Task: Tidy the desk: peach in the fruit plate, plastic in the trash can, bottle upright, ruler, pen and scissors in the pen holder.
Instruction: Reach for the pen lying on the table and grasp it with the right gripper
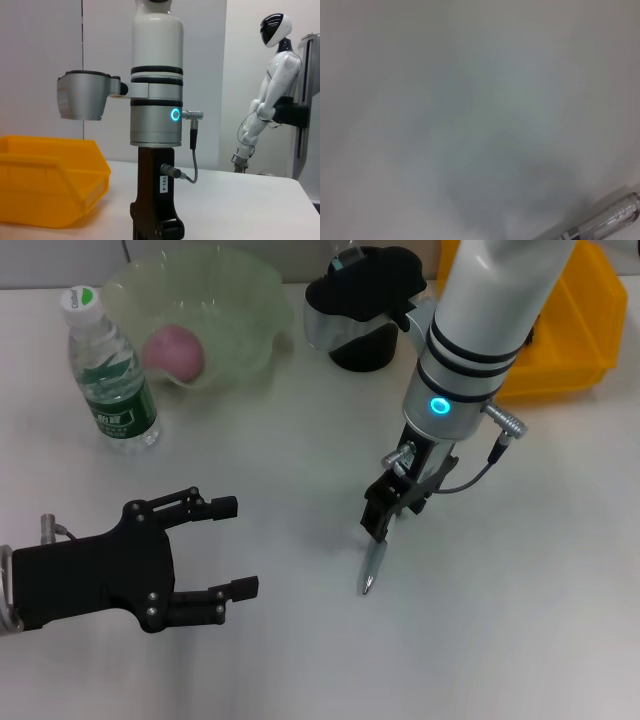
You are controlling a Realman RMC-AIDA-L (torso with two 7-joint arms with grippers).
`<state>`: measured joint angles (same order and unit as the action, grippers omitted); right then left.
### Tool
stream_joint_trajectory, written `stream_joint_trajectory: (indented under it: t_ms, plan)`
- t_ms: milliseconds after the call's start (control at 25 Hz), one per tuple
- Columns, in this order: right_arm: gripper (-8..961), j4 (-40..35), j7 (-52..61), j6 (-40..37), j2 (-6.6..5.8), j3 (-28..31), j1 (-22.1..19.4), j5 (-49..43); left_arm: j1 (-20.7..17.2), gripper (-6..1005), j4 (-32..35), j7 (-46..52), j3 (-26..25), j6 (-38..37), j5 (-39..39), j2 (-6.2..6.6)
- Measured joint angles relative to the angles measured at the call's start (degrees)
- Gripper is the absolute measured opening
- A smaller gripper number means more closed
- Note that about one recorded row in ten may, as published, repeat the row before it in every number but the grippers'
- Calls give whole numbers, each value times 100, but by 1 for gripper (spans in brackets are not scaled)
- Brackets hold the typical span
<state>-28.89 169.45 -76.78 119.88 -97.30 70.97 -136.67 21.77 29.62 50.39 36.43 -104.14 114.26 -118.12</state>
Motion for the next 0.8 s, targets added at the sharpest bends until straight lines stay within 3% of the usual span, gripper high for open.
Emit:
stream_joint_trajectory:
  t_ms: [800]
  plan:
    - [609, 77, 0, 136, 0, 0, -40, 44, 134, 835, 0, -65, 13, -38, 0, -18]
